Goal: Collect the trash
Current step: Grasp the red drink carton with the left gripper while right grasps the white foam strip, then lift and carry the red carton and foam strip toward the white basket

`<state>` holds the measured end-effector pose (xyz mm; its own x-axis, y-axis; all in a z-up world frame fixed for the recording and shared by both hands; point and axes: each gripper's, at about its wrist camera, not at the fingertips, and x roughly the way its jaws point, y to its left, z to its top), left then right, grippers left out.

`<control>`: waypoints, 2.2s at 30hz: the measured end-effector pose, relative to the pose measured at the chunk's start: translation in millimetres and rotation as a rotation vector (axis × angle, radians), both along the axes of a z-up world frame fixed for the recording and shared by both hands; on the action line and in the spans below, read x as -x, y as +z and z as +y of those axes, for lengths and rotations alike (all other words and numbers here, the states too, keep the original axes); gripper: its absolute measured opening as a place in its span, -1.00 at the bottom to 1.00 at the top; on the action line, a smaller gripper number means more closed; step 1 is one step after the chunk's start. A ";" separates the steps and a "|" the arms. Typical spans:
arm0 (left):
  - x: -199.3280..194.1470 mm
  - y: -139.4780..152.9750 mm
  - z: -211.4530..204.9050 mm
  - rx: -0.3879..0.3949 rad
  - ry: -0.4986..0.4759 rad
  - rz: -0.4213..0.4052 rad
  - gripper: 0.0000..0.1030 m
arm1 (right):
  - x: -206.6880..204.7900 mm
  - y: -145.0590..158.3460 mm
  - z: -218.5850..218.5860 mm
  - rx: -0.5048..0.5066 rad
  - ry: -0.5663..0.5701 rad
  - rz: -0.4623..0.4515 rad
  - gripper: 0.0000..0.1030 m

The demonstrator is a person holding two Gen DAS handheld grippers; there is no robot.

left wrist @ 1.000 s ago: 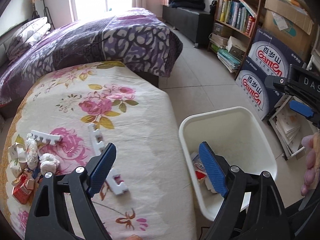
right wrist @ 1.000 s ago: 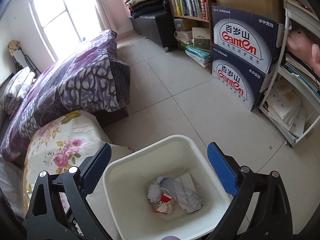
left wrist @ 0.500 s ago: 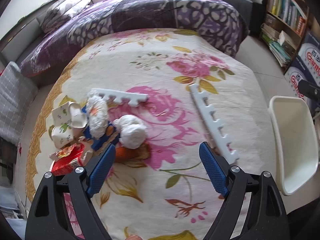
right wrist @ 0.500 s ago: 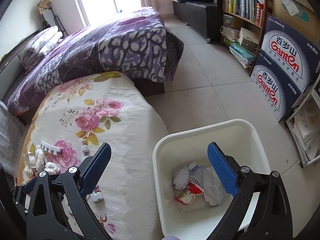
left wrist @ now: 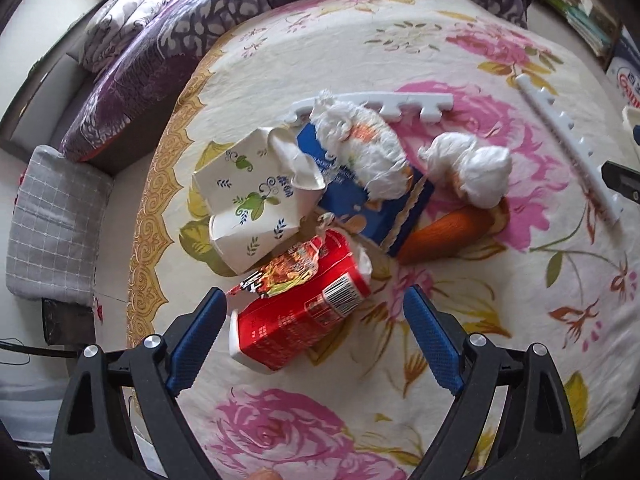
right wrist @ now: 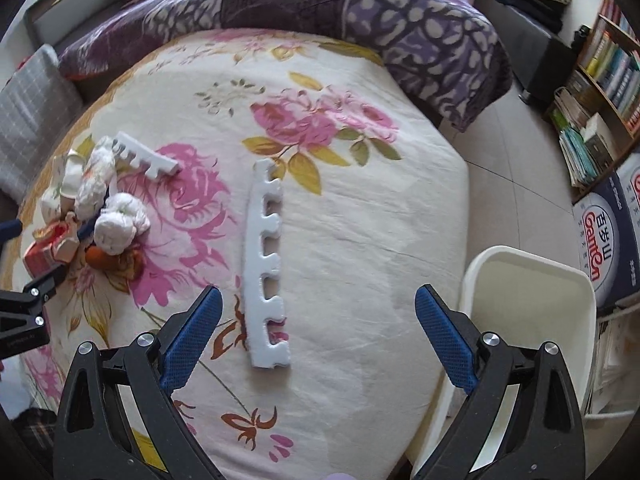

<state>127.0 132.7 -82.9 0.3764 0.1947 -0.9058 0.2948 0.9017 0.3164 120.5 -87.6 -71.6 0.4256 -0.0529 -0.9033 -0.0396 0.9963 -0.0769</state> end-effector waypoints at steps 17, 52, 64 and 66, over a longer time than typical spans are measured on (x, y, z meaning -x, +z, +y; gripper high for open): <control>-18.3 -30.7 32.2 0.107 -0.006 0.065 0.68 | -25.2 -24.0 23.5 -0.043 0.085 0.009 -0.23; -5.0 64.0 28.7 0.528 0.246 -0.205 -0.24 | 10.5 67.7 13.3 -0.228 0.035 -0.312 -0.57; 6.3 103.0 8.8 0.518 0.253 -0.380 -0.24 | 24.7 84.8 12.5 -0.226 0.035 -0.379 -0.57; 6.6 107.0 2.8 0.513 0.250 -0.398 -0.25 | 26.7 87.1 8.6 -0.223 0.029 -0.389 -0.57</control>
